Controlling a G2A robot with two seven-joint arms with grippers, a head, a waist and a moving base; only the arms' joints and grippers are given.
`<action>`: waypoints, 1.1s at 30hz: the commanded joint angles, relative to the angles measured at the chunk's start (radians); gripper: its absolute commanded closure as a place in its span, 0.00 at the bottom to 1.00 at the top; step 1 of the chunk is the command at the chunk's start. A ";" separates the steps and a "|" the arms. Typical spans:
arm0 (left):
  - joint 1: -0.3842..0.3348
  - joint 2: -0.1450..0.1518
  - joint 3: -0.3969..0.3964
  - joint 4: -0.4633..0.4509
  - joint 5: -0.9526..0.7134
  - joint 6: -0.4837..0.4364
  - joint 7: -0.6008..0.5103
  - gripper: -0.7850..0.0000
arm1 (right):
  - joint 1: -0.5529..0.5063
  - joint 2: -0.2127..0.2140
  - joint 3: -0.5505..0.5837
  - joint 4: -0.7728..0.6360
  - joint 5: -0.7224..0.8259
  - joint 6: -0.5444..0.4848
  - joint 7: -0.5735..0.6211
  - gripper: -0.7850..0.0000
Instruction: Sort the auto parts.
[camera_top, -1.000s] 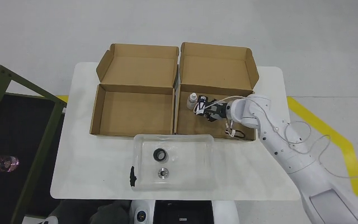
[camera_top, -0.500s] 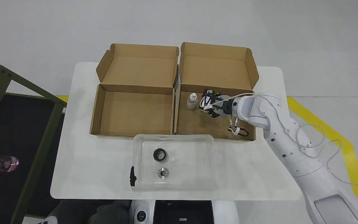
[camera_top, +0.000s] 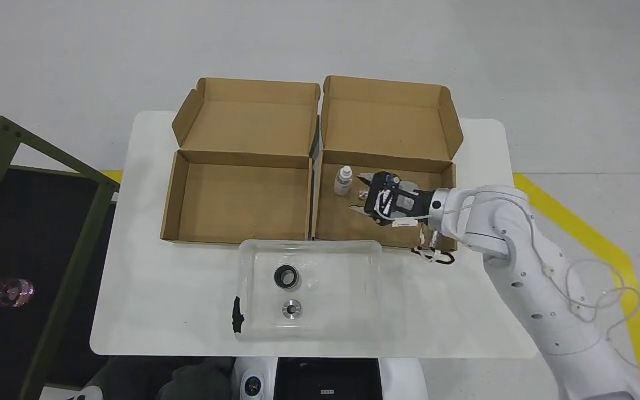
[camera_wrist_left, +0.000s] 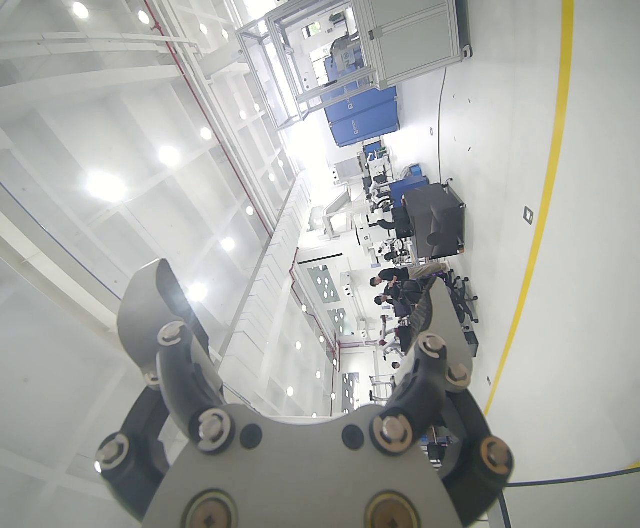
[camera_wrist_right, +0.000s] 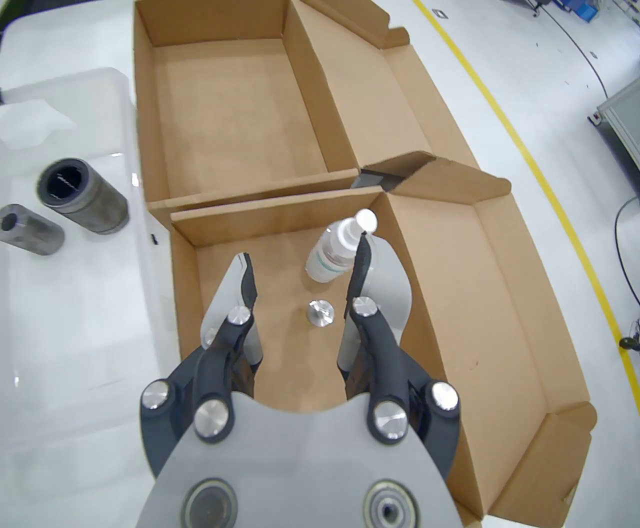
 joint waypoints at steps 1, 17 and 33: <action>0.000 0.000 0.000 0.000 0.000 0.000 0.000 0.00 | -0.017 0.002 0.001 -0.027 0.009 -0.004 -0.001 0.53; 0.000 0.000 0.000 0.000 0.000 0.000 0.000 0.00 | -0.050 -0.018 -0.175 -0.182 0.049 -0.035 0.005 0.53; 0.000 0.000 0.000 0.000 0.000 0.000 0.000 0.00 | -0.006 -0.059 -0.346 -0.083 -0.058 0.025 -0.021 0.52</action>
